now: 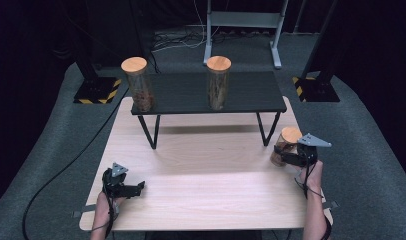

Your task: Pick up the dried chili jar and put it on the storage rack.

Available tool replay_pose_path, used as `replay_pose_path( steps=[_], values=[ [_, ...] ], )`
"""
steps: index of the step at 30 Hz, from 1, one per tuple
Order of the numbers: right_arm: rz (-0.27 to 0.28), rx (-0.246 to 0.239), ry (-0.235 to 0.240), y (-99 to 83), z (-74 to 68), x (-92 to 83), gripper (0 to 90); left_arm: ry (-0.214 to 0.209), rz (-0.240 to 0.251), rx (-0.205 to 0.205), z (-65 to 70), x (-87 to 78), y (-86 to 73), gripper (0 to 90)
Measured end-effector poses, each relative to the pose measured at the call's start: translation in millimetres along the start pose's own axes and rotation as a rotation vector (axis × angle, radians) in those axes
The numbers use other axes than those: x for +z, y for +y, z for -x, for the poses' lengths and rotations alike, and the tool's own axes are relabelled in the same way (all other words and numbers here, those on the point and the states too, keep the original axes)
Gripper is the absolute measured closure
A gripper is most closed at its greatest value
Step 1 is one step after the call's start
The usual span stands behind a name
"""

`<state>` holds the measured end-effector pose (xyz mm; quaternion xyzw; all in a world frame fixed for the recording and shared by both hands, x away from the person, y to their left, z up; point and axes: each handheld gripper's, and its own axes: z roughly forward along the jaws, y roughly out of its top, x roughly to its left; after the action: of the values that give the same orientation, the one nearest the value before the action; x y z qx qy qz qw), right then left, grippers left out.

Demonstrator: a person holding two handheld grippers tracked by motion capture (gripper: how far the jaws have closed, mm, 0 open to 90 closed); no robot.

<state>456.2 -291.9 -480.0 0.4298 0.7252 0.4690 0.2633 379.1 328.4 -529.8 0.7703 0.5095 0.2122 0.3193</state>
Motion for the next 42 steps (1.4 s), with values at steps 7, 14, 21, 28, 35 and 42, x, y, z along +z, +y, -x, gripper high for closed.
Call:
replay_pose_path(
  steps=[7,14,21,28,35,42],
  values=[
    [-0.007,-0.013,0.0,3.5,-5.2,-5.9,24.4,0.0,0.0,0.0,-0.1,0.0,0.0,0.0],
    [0.001,-0.028,0.017,7.0,-9.4,-13.7,24.4,-0.002,0.0,0.001,-0.2,0.0,-0.1,0.0],
    [0.012,-0.041,0.019,13.4,-14.1,-20.0,24.4,-0.002,0.0,0.001,-0.1,-0.1,-0.1,0.0],
    [0.013,-0.053,0.029,21.9,-19.4,-23.8,24.4,-0.002,0.001,0.001,-0.1,-0.1,-0.1,0.0],
    [0.024,-0.066,0.046,31.0,-24.4,-29.0,24.4,-0.002,0.001,0.0,0.0,-0.1,-0.2,0.0],
    [0.05,-0.061,0.091,42.7,-26.5,-39.1,24.4,-0.002,0.001,0.0,0.0,-0.1,-0.2,0.0]
  ],
)
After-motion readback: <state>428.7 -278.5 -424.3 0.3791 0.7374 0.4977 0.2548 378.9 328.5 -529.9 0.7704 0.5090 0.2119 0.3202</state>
